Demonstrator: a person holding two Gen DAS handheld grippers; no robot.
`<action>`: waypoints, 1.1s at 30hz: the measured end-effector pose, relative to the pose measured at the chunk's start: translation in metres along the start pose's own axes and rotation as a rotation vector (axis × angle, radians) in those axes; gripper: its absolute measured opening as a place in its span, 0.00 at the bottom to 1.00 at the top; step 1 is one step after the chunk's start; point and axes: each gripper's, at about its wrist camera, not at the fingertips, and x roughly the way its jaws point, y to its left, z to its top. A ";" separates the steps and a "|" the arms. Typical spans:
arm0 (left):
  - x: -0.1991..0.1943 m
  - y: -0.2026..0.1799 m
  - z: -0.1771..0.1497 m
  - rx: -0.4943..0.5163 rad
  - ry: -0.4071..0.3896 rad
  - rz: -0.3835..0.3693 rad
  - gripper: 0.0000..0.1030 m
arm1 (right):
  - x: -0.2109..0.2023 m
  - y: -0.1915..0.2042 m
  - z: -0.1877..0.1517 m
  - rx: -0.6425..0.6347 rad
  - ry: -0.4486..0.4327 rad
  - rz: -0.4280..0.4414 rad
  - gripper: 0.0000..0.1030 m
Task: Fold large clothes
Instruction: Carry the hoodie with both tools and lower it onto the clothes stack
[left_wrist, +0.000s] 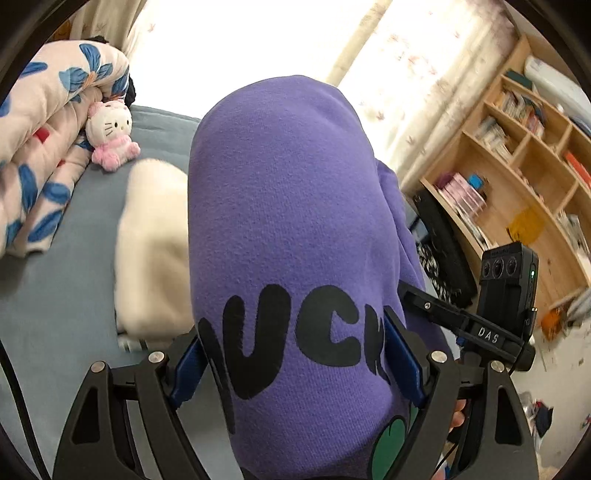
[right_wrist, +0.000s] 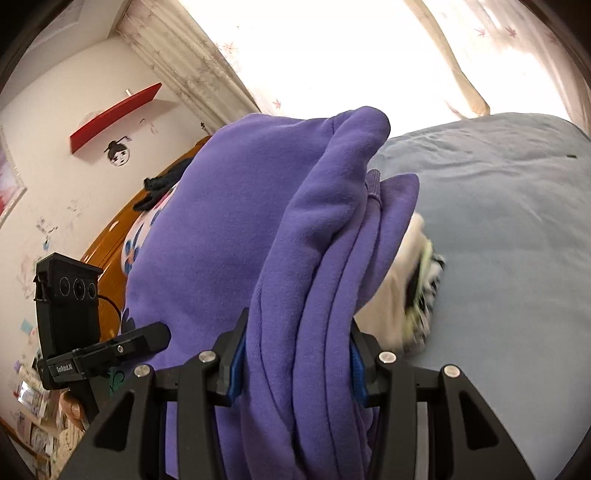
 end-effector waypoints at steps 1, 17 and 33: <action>0.010 0.009 0.012 -0.002 0.000 0.000 0.81 | 0.013 -0.002 0.009 0.005 0.000 -0.001 0.43; 0.186 0.127 0.033 0.031 0.052 0.048 0.91 | 0.201 -0.117 0.000 0.142 0.097 -0.042 0.46; 0.149 0.099 0.019 0.064 0.026 0.257 0.92 | 0.149 -0.113 -0.007 0.134 0.145 -0.158 0.61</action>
